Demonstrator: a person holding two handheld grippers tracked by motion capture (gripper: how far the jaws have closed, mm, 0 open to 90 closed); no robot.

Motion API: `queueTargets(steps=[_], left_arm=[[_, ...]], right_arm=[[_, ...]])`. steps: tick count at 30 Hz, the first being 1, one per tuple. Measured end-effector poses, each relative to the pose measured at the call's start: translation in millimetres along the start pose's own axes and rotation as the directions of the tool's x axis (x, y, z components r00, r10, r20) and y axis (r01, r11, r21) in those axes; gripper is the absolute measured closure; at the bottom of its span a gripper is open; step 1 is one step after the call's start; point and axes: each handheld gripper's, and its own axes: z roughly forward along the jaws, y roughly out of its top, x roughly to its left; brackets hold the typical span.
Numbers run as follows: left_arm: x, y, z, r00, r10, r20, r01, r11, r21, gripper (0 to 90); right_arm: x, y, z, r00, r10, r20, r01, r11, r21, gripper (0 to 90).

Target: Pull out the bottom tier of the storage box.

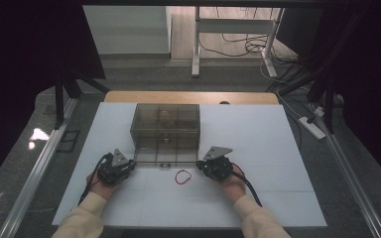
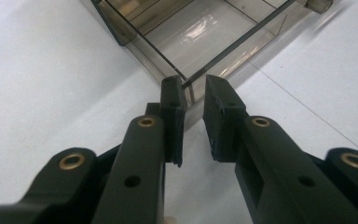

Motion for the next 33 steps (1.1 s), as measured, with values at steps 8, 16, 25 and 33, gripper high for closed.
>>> queueTargets(steps=[8,16,25,33], left_arm=[[-1.8,3.5,-4.5,0.9996,-0.02,-0.018,0.02,0.9997,-0.016,44.9],[-2.7,6.5,-9.0,0.9997,-0.023,-0.001,0.023,0.9968,-0.076,32.9],[-6.3,6.1,-11.7,0.9999,-0.005,0.01,0.006,0.9958,-0.091,30.9],[-9.8,6.4,-12.8,0.9997,0.017,0.016,-0.015,0.9954,-0.094,30.0]], right_arm=[[-4.7,0.9,-14.3,0.9988,0.029,0.04,-0.027,0.998,-0.053,55.0],[-14.5,-8.8,-34.7,0.9978,0.066,0.004,-0.065,0.992,-0.11,38.1],[-16.0,-28.3,-58.2,0.9974,0.071,0.016,-0.069,0.992,-0.109,34.1],[-21.2,-44.4,-81.6,0.9939,0.106,0.03,-0.101,0.986,-0.133,32.4]])
